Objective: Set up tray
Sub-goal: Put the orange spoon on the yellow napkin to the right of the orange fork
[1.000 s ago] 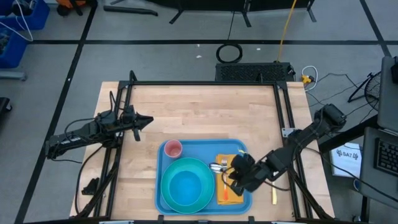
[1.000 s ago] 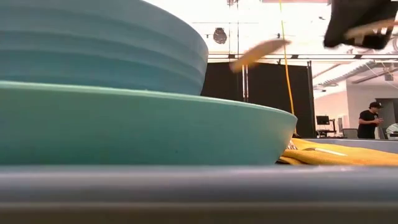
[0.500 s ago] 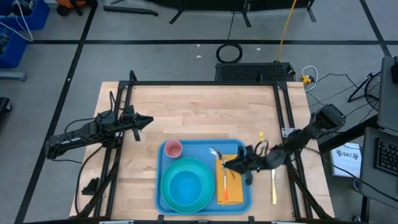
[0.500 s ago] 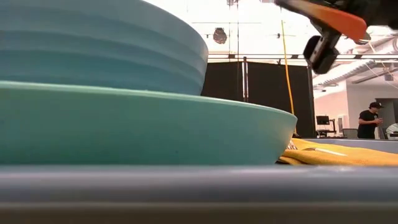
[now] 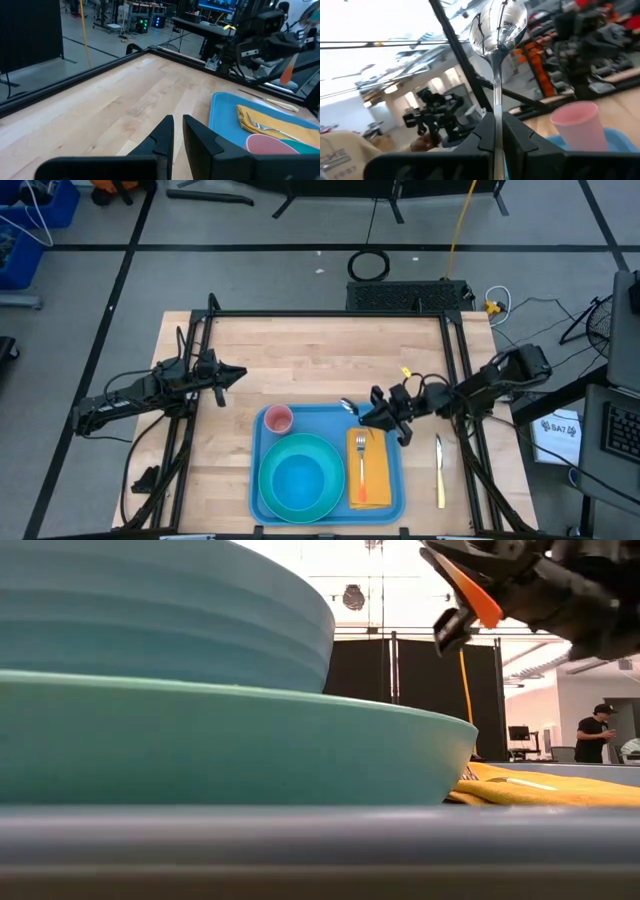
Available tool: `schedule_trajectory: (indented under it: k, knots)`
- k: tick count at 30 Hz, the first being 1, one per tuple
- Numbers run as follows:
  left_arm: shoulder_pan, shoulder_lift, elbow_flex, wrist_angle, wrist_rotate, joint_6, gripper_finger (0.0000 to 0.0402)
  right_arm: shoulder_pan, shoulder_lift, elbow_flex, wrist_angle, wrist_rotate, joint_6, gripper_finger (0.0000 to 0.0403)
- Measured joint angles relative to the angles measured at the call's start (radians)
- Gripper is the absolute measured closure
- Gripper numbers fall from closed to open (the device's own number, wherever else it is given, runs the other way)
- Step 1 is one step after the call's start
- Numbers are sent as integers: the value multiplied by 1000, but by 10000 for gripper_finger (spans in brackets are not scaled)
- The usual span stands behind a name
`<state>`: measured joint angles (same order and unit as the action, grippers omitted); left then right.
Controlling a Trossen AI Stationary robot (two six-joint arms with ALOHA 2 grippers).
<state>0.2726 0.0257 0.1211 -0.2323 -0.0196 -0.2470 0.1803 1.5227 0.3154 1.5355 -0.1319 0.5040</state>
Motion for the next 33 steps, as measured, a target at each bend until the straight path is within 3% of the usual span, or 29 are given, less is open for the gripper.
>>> schedule_trajectory:
  k: [7, 13, 20, 28, 33]
  knots:
    - [0, 0, 0, 32, -8, 1, 360, -72, 23, 57, -14, -189, -6, 398]
    - [0, 6, 0, 126, -8, -10, 360, -77, 93, 107, -22, -214, -12, 398]
    - [0, 97, 0, 412, -48, -65, 360, -83, 187, 166, -16, -242, 12, 398]
    - [-7, 326, 0, 642, 253, -18, 360, -96, 201, 198, 32, -291, 12, 398]
    - [-58, 517, -1, 878, 360, 20, 360, -93, 200, 198, 32, -291, 10, 398]
